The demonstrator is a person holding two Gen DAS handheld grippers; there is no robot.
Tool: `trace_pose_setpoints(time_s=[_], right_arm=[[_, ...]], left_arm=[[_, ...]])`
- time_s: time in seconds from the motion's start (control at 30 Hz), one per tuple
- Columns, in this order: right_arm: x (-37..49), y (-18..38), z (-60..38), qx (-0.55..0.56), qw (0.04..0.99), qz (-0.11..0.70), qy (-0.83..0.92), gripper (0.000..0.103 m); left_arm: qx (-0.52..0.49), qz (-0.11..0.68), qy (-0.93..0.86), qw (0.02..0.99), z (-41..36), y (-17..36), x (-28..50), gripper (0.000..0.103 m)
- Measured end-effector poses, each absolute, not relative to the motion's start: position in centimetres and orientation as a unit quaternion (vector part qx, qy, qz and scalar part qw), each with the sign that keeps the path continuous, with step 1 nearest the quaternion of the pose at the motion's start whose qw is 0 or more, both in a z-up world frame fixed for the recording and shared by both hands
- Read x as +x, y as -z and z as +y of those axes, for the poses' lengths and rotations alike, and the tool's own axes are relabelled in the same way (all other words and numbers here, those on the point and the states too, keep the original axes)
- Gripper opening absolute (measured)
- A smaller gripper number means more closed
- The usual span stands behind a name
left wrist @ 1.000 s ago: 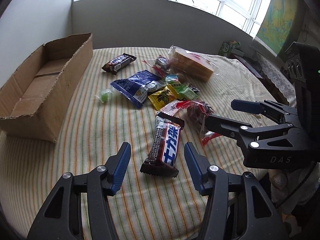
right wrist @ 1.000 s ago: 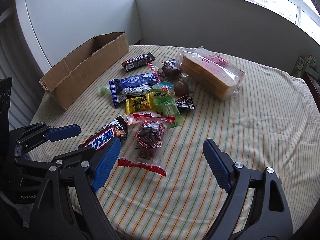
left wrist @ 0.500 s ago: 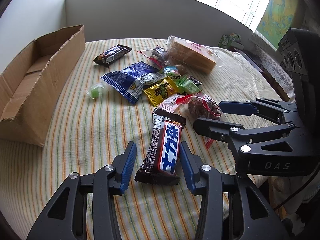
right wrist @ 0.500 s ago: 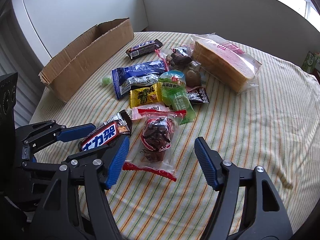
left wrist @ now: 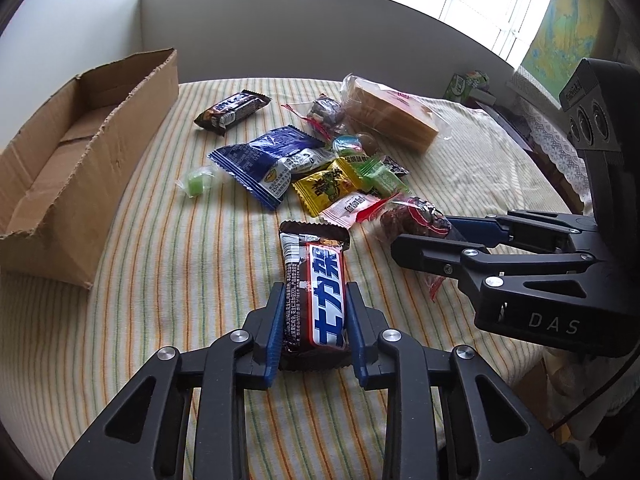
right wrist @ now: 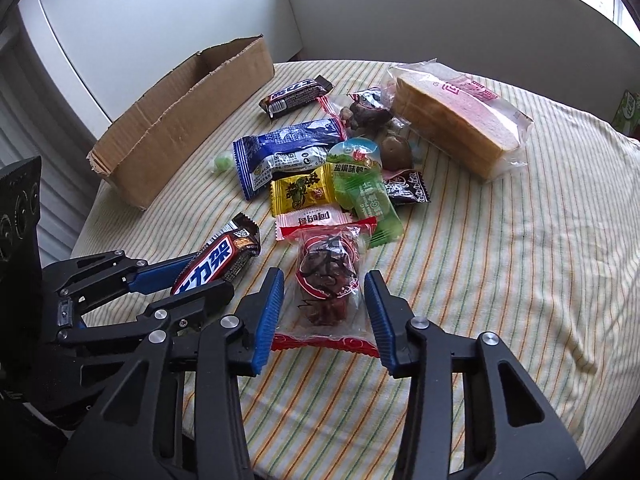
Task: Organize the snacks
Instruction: 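Carry both snacks to the cardboard box and open both tools to drop them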
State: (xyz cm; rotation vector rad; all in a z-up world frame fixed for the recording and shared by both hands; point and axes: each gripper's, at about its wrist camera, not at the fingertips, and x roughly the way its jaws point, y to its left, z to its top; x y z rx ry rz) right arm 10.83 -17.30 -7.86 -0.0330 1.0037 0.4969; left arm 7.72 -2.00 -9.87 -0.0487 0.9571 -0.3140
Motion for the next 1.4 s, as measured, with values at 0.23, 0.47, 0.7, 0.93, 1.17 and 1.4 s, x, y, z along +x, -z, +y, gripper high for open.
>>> trace_pose_setpoints(time_s=[0.23,0.47,0.7,0.93,1.17,1.4], right_arm=[[10.6,6.3,-16.8,-0.010,0.855,0.458,-0.244,0.039],[10.6,2.6,-15.9,-0.013,0.871,0.419,-0.256,0.037],[12.0,-0.5,-13.8,-0.021,0.878,0.391,-0.276,0.037],[13.5,-3.1,-9.1,-0.038,0.880,0.361,-0.308,0.037],[16.1,-3.2,-3.3,-0.045,0.867,0.361,-0.341,0.037],[18.2,-1.7,0.9,-0.062,0.857,0.374,-0.349,0.037]], left_arm=[[-0.041,0.441,0.138,0.886,-1.0,8.0,7.0,0.026],[-0.052,0.410,0.125,0.902,0.6,5.2,7.1,0.026],[-0.065,0.380,0.103,0.917,3.2,2.5,8.0,0.026],[-0.082,0.356,0.057,0.929,7.7,1.0,9.0,0.026],[-0.096,0.343,0.021,0.934,11.3,0.5,10.4,0.026],[-0.109,0.356,0.002,0.928,13.5,1.6,11.9,0.026]])
